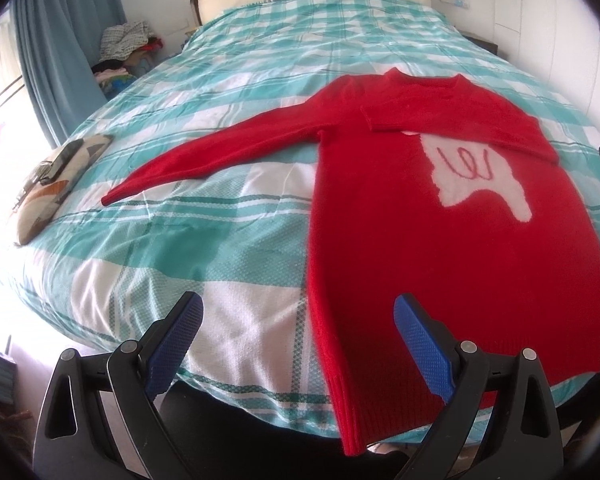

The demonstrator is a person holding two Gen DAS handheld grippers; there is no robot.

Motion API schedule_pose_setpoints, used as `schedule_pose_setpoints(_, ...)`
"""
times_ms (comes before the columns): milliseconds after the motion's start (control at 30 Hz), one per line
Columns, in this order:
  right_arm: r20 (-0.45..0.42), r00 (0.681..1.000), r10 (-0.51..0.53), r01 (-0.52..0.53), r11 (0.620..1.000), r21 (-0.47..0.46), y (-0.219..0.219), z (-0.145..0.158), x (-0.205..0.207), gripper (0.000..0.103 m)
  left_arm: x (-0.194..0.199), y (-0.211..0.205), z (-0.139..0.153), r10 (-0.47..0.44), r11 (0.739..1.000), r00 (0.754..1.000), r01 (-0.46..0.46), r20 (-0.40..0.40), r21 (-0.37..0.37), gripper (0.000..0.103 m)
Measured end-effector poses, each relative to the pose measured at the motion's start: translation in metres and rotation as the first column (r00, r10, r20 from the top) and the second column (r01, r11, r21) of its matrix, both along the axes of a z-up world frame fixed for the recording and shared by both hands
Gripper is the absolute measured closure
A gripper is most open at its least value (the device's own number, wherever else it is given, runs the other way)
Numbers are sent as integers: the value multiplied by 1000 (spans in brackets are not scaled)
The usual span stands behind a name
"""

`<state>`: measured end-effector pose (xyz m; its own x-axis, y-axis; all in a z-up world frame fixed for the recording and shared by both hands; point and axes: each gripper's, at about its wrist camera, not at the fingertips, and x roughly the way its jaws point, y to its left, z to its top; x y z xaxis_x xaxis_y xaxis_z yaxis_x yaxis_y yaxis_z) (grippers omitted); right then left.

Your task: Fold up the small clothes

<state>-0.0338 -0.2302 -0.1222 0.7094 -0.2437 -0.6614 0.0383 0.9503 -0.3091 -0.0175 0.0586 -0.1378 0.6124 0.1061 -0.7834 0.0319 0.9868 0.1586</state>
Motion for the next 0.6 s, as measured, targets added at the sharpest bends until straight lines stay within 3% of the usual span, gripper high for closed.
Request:
schedule_pose_setpoints(167, -11, 999, 34, -34, 999, 40, 4, 1, -2, 17, 20, 29, 10, -60, 995, 998, 57, -31, -79, 6)
schedule_pose_setpoints(333, -2, 997, 74, -73, 991, 112, 4, 4, -12, 17, 76, 130, 43, 33, 973, 999, -31, 2, -228, 5)
schedule_pose_setpoints(467, 2, 995, 101, -101, 984, 147, 10, 6, -19, 17, 135, 228, 36, 149, 909, 988, -152, -37, -389, 5)
schedule_pose_setpoints(600, 1, 992, 130, -128, 982, 142, 19, 8, -27, 17, 176, 300, -8, 303, 837, 940, -342, -160, -426, 11)
